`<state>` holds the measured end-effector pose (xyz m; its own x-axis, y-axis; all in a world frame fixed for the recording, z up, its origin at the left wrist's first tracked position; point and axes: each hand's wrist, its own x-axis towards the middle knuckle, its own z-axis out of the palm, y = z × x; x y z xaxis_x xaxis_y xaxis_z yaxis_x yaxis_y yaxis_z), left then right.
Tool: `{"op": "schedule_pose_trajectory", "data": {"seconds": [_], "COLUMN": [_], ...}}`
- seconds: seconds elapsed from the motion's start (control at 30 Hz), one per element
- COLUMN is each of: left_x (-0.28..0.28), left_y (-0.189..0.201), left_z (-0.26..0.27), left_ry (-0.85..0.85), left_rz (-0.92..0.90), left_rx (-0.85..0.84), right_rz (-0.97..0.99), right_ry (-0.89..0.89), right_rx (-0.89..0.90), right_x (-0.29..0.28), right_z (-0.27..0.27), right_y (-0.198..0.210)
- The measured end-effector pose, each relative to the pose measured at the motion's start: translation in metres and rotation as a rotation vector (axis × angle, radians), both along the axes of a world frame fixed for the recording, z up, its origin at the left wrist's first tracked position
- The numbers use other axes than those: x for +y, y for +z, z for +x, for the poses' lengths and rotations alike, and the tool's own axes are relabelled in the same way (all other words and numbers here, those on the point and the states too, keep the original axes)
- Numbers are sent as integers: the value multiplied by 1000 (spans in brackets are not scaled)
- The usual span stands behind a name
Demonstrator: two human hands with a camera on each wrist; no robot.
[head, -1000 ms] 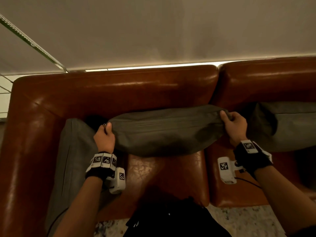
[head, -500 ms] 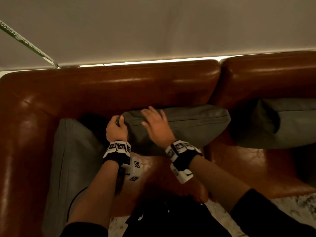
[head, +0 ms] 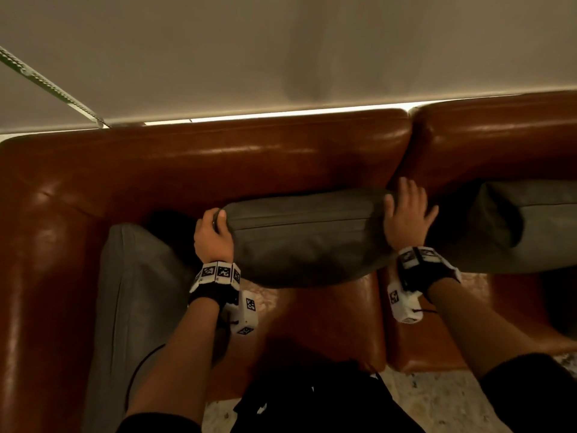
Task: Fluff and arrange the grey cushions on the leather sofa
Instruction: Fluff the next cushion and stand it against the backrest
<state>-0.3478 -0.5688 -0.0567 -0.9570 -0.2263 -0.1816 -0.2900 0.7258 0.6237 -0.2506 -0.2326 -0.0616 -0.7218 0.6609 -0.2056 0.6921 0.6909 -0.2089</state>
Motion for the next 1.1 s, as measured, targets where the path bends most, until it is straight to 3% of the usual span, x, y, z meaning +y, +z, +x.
{"op": "schedule_pose_trajectory", "data": {"seconds": [0.07,0.13,0.23,0.33,0.63,0.7,0.77,0.83,0.9,1.0,1.03,1.1], "left_x": [-7,-8,-13,-29,-28,-16,7,51,106,158,159,138], "left_y": [-1,-1,5,9,4,13,26,39,45,36,27,7], "left_z": [2,9,11,2,-1,-4,1,19,52,99,104,95], "left_ry": [67,129,124,29,66,180,200,-69,-523,-1108,-1170,-1133], "left_rz": [82,81,40,26,-27,-148,-329,-316,-175,-173,-233,-349], "left_rx": [28,-6,-6,53,22,-33,18,190,263,9,-23,59], "right_rz": [-143,-273,-330,-310,-377,-374,-357,-328,-296,-271,-268,-276], "right_ry": [-273,-377,-242,-136,-242,-254,-300,-329,-303,-283,-284,-294], "right_rx": [56,147,314,353,325,328,292,244,201,153,139,128], "right_x": [12,11,3,10,5,3,-1,-4,-8,-8,-7,-6], "right_z": [2,5,13,22,23,19,16,13,8,2,2,4], "right_y": [12,21,30,35,28,28,26,25,26,27,28,27]}}
